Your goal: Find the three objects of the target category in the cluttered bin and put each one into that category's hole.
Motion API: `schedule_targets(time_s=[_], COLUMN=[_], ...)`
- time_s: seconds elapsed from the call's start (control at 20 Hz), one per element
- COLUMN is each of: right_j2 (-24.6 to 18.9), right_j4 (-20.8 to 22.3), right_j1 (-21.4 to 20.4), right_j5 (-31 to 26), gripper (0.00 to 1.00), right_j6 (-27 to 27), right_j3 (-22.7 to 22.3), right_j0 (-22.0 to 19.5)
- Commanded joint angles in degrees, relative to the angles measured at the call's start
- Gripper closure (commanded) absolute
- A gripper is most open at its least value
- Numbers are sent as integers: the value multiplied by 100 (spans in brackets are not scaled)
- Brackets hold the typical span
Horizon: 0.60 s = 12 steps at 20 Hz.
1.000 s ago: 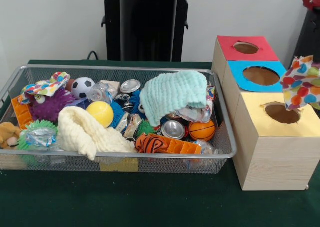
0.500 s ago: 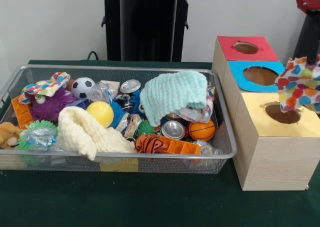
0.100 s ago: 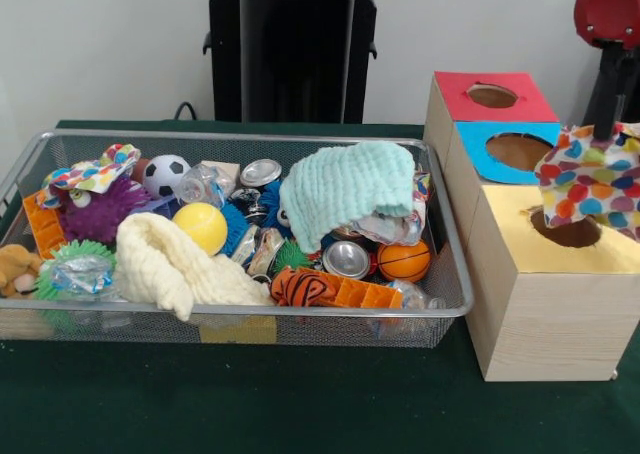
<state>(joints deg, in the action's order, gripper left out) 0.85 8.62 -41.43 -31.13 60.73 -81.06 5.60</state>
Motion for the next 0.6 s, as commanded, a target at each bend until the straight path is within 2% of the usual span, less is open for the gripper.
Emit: schedule_targets(time_s=[0.05, 0.35, 0.6], right_j2=[-76, -3, -55], right_j4=[-64, -48, 17], right_j1=[405, 533, 577], right_j5=[212, 512, 688], gripper=[100, 100, 100], right_j6=[1356, 1503, 1340], right_j3=[-757, -742, -767], right_j0=[-231, -179, -215])
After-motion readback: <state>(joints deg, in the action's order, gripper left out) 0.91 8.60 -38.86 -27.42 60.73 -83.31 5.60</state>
